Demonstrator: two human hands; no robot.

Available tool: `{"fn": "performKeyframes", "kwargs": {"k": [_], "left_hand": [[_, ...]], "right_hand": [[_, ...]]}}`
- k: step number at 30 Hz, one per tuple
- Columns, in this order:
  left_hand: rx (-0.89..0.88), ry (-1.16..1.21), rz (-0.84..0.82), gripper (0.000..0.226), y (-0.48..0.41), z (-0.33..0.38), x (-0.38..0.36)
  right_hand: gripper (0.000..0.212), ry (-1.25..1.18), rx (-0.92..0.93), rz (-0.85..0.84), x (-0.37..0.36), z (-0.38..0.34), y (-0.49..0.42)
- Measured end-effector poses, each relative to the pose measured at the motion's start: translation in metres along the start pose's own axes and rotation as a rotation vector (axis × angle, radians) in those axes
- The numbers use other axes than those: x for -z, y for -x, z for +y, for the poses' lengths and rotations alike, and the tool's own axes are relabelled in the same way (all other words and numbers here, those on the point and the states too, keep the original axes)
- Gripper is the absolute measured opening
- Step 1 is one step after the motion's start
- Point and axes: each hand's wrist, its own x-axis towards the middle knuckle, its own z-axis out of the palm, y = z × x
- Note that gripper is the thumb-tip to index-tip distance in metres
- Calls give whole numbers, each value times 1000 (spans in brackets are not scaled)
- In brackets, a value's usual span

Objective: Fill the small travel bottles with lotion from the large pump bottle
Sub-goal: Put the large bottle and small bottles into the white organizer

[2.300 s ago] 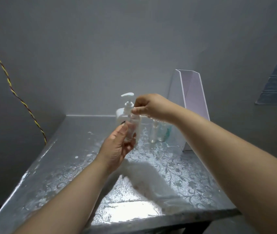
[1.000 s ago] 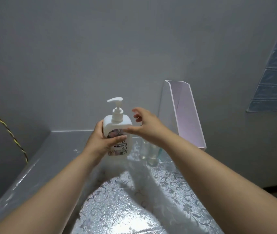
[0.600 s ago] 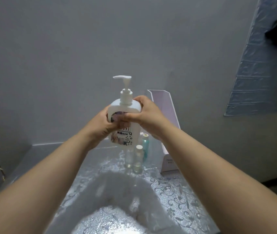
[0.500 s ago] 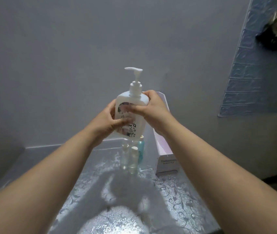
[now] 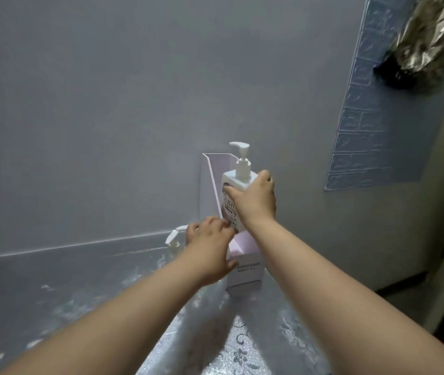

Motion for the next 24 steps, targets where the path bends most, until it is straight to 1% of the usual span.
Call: {"fn": "performKeyframes", "kwargs": {"k": [3,6,9,12,16,19,21,22,24], "left_hand": [[-79,-68,-70,66,5,8,-15],[-105,-92,-98,66,11,10,-27],[-120,-113,-72,67,13,6,-33],[-131,-99,-58,66,13,3,-35],[-161,-89,-66,65,12,1,-33],[-173,-84,-52,60,11,0,-29],[-156,-82,-33,56,9,-2,-26],[-150,-83,-29,54,8,-3,-25],[-154,-82,-39,50,5,-4,-24]], "right_hand": [[69,132,-62,-49,-15,15,3],[66,287,-34,-73,-21,23,5],[67,259,-18,-143,-21,24,2],[68,222,-41,-153,-20,24,3],[54,222,-59,-238,-24,27,6],[45,247,-49,-292,-12,25,2],[29,389,11,-400,-1,18,-1],[22,505,64,-502,3,15,-2],[15,737,147,-744,0,10,1]]}}
